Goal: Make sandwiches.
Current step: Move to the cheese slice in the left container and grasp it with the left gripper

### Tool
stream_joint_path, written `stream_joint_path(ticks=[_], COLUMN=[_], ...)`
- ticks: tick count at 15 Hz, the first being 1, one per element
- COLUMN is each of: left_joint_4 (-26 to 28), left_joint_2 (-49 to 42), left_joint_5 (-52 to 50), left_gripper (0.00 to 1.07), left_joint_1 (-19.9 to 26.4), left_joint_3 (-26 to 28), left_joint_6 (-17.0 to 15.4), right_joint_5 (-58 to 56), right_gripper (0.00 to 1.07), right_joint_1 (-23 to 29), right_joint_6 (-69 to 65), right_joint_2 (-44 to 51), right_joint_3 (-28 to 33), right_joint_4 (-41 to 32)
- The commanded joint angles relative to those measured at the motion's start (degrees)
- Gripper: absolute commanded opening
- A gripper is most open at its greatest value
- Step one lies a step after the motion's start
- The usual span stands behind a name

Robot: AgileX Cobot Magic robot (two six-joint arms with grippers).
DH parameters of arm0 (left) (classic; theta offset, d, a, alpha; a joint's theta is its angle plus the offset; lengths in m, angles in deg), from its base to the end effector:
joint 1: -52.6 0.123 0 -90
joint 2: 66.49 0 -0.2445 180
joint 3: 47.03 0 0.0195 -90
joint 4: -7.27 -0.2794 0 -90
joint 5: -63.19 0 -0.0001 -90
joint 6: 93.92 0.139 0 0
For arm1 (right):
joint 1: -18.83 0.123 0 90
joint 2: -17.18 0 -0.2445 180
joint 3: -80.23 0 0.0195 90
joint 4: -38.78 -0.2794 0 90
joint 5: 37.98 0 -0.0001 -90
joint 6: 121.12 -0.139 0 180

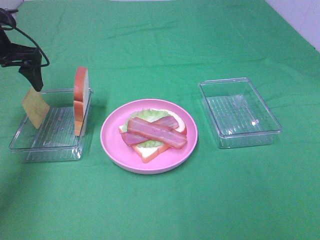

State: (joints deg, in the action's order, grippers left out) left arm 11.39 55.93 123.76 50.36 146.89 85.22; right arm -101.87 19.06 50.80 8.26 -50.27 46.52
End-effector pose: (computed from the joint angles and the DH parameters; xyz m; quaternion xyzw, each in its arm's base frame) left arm 0.4279 -0.0254 0.1230 -0.0026 0.9949 -0.0354 0.0943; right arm 0.1032 -0.0164 0.2504 0.0630 0.8717 -0.0324 0.4850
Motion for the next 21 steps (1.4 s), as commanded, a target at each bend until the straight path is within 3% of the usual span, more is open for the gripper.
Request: stream_joint_path(ticks=[1, 7, 10, 12, 14, 16, 21], left_joint_4=[0.3, 0.3, 0.3, 0.3, 0.0, 0.0, 0.1], left_joint_2=[2.2, 6.0, 6.8, 7.2, 7.6, 7.6, 7.0], left_joint_5=[-3.4, -8.3, -8.6, -8.9, -9.1, -9.6, -9.4], left_gripper=[1.00, 0.98, 0.84, 0.69, 0.30, 0.00, 0.00], left_joint_1=[0.1, 0.1, 0.1, 0.1, 0.1, 0.1, 0.0], left_joint_3=[-0.3, -0.3, -0.3, -0.3, -0.3, -0.3, -0.3], left_joint_6=[0.2, 0.2, 0.1, -1.8, -3.2, -3.2, -4.6], right_joint_5=[0.5, 0.5, 0.5, 0.5, 0.5, 0.5, 0.5], right_gripper=[0.97, 0.97, 0.97, 0.97, 0.97, 0.97, 0.97], right_joint_1=[-0.3, -0.3, -0.3, -0.3, -0.3, -0.3, -0.3], right_joint_6=[0.5, 0.5, 0.5, 0.5, 0.5, 0.5, 0.5], right_joint_2=[1.9, 1.9, 1.9, 1.9, 1.9, 1.9, 1.9], right_joint_3=[0.2, 0.2, 0.2, 0.2, 0.2, 0.2, 0.2], right_joint_4=[0.0, 0.0, 0.0, 0.0, 0.0, 0.0, 0.0])
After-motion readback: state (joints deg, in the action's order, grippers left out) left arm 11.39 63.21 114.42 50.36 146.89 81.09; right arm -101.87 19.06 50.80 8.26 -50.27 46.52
